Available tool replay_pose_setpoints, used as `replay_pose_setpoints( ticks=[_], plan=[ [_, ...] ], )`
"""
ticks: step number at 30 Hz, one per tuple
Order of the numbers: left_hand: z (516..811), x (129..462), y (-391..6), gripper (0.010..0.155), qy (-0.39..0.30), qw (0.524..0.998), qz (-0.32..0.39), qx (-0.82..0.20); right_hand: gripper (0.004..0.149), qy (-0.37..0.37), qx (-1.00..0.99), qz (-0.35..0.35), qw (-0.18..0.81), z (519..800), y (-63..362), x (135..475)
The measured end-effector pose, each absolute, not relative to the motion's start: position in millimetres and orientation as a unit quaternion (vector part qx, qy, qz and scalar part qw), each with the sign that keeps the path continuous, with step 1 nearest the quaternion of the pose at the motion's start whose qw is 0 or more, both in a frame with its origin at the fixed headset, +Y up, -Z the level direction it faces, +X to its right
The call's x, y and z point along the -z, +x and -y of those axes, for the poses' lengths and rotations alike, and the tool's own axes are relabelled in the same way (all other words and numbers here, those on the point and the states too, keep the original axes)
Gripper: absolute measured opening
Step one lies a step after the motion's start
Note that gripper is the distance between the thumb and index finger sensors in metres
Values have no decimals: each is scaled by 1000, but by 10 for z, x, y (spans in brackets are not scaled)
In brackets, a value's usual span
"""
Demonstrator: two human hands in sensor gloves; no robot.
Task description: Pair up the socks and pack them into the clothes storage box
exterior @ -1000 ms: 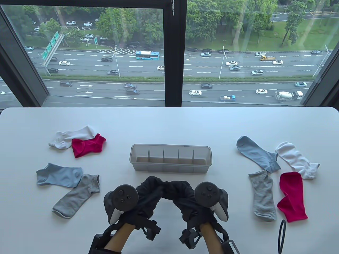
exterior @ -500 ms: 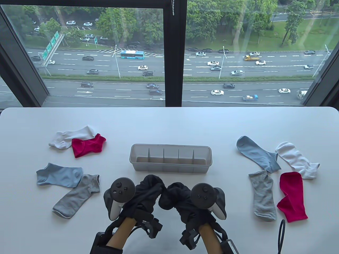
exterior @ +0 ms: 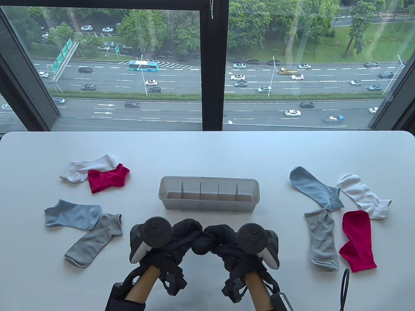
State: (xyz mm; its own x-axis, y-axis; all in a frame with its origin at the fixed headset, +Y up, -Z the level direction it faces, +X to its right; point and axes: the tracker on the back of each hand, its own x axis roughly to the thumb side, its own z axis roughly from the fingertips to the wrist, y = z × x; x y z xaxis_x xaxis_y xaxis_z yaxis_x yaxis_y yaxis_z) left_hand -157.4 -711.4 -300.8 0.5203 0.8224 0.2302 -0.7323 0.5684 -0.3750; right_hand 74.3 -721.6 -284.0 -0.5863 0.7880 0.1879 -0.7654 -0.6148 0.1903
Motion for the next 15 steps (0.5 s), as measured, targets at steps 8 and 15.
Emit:
replay_pose_setpoints(
  ticks=[8, 15],
  plan=[
    [7252, 2959, -1443, 81, -347, 754, 245, -502, 59, 118, -941, 44, 314, 7133, 647, 2767],
    [7134, 2958, -1491, 65, -169, 816, 160, -529, 72, 110, -937, 70, 324, 7107, 712, 2733]
  ],
)
